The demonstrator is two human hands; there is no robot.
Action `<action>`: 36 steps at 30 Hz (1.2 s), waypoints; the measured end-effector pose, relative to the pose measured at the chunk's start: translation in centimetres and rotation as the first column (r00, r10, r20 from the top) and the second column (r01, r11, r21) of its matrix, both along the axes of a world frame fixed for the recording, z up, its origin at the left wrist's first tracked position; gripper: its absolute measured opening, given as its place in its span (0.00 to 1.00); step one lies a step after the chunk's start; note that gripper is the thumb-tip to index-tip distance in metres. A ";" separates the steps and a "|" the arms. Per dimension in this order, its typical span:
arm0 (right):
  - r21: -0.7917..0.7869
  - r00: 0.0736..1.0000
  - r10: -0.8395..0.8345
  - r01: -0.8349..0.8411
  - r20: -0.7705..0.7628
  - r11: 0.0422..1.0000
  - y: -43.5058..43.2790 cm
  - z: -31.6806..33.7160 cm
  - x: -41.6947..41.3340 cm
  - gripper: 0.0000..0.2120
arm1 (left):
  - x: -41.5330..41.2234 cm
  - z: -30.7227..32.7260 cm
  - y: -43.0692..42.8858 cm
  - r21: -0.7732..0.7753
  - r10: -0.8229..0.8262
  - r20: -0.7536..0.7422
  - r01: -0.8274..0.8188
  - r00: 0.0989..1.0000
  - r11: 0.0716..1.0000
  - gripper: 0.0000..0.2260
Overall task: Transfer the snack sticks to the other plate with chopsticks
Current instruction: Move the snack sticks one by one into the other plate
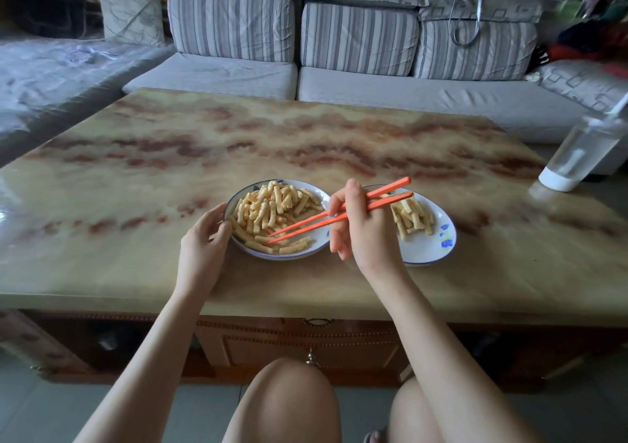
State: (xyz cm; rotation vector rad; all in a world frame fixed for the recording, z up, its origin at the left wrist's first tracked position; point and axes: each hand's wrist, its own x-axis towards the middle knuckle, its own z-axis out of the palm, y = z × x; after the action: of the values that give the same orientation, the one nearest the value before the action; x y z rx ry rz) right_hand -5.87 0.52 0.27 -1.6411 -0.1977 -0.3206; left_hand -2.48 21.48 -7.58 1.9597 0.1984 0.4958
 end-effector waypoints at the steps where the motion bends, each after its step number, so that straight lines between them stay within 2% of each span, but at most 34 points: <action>1: 0.009 1.000 -0.013 0.013 0.002 1.000 -0.2 0.0 0.0 0.22 | 0.0 0.0 0.0 0.000 0.001 0.000 -0.001 1.000 1.000 0.16; 15: 0.101 0.992 -0.124 0.125 -0.015 0.987 -2.8 0.2 -0.2 0.23 | -0.1 0.1 -0.1 0.008 0.000 0.000 0.000 1.000 1.000 0.16; 23: 0.226 0.948 -0.318 0.304 0.025 0.925 -6.4 1.4 0.0 0.23 | 0.0 0.1 -0.2 0.013 0.008 -0.009 -0.008 1.000 1.000 0.16; 29: 0.178 0.870 -0.493 0.481 0.026 0.859 -9.8 1.1 0.1 0.22 | -0.1 0.2 -0.2 0.005 0.005 -0.015 -0.005 1.000 1.000 0.16; 36: 0.111 0.876 -0.481 0.476 0.021 0.872 -9.8 0.1 0.2 0.21 | -0.1 0.1 -0.1 0.010 0.010 -0.014 -0.010 1.000 1.000 0.16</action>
State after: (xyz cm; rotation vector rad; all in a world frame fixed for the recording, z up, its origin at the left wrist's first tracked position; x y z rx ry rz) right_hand -5.64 -9.30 0.34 -1.5648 0.1970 -0.7377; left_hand -2.56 21.36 -7.49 1.9731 0.2152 0.4903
